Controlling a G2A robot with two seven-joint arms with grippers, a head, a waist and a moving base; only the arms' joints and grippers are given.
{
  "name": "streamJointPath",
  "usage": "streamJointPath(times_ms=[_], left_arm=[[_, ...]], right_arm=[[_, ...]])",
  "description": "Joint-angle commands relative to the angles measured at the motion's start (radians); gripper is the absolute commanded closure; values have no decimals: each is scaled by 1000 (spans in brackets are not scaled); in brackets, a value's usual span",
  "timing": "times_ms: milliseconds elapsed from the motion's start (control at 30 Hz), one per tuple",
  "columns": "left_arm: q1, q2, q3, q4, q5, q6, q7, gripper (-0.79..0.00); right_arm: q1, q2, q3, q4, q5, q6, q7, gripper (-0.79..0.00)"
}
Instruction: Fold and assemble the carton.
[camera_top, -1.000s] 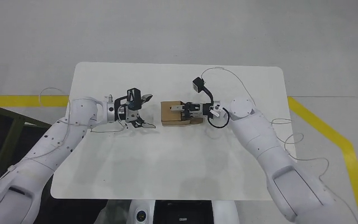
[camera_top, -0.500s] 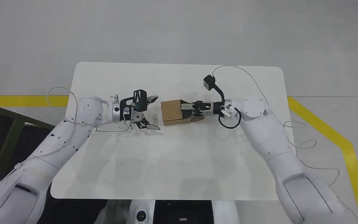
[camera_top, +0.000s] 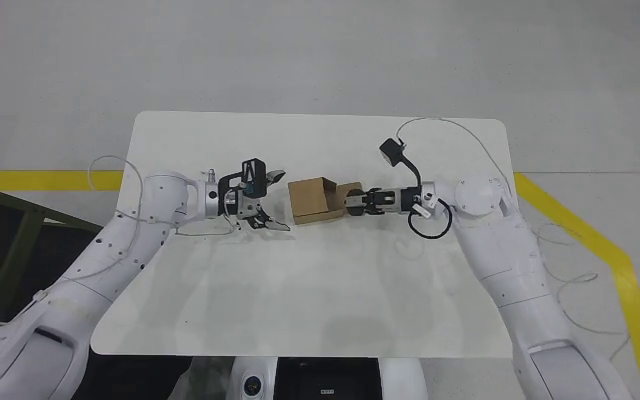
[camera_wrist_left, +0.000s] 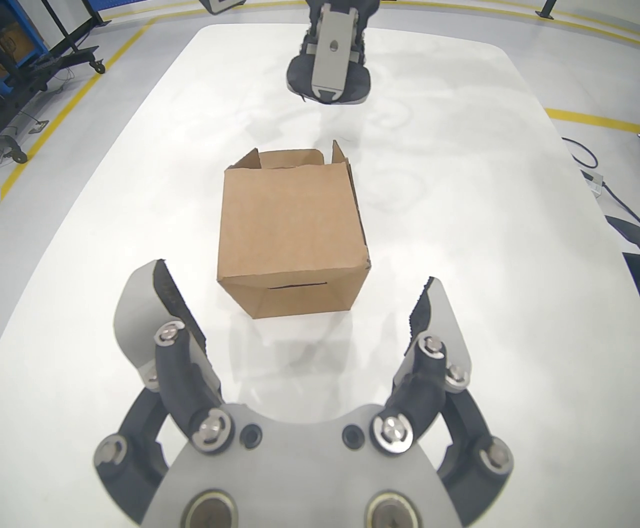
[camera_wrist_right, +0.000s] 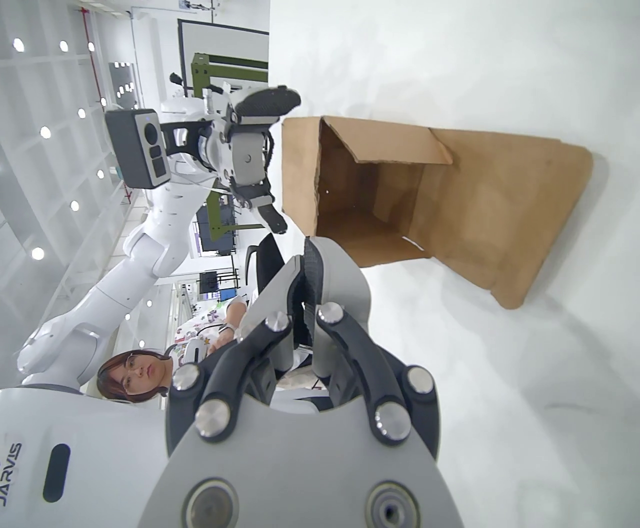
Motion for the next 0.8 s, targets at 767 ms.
streamJointPath(times_ms=[767], left_arm=[[47, -44, -29, -26, -173, 76, -218, -785]], right_arm=[[-30, -1, -57, 15, -17, 18, -91, 0]])
